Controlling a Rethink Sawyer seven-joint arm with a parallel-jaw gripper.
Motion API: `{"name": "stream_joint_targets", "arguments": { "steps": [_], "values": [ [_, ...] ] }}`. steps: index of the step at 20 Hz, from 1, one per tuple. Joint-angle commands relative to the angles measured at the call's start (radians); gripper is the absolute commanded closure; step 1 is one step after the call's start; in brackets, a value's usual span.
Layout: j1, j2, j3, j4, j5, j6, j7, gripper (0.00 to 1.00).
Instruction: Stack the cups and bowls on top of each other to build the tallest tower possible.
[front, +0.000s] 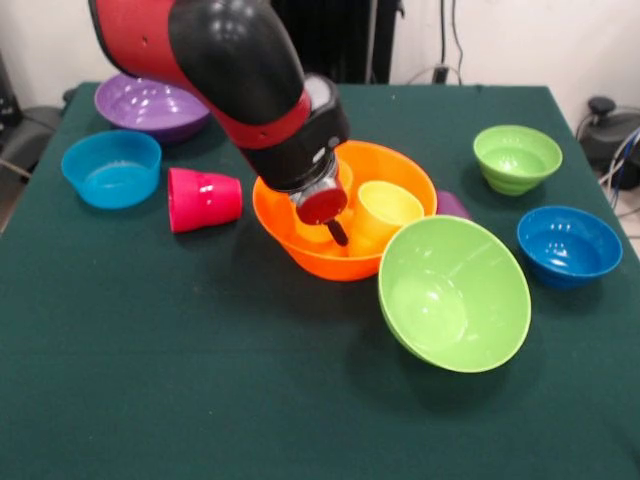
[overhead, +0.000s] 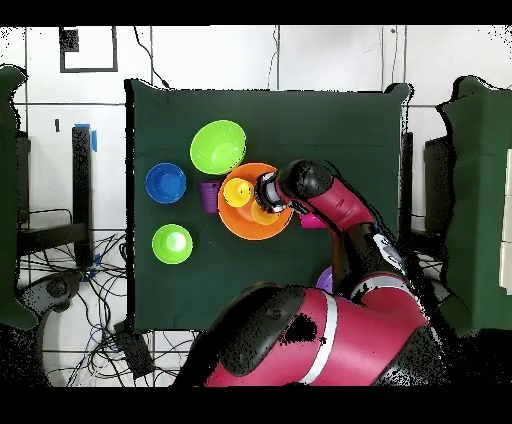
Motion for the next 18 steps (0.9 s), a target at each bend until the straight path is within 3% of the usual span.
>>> {"name": "stream_joint_targets", "arguments": {
  "steps": [1,11,18],
  "values": [
    [0.050,0.028,0.056,-0.016,-0.051,-0.034,0.025,0.00],
    [0.107,-0.093,-0.022,0.015,-0.059,0.059,0.072,0.00],
    [0.127,-0.102,-0.078,-0.034,-0.062,0.053,0.073,0.00]
  ]
}}
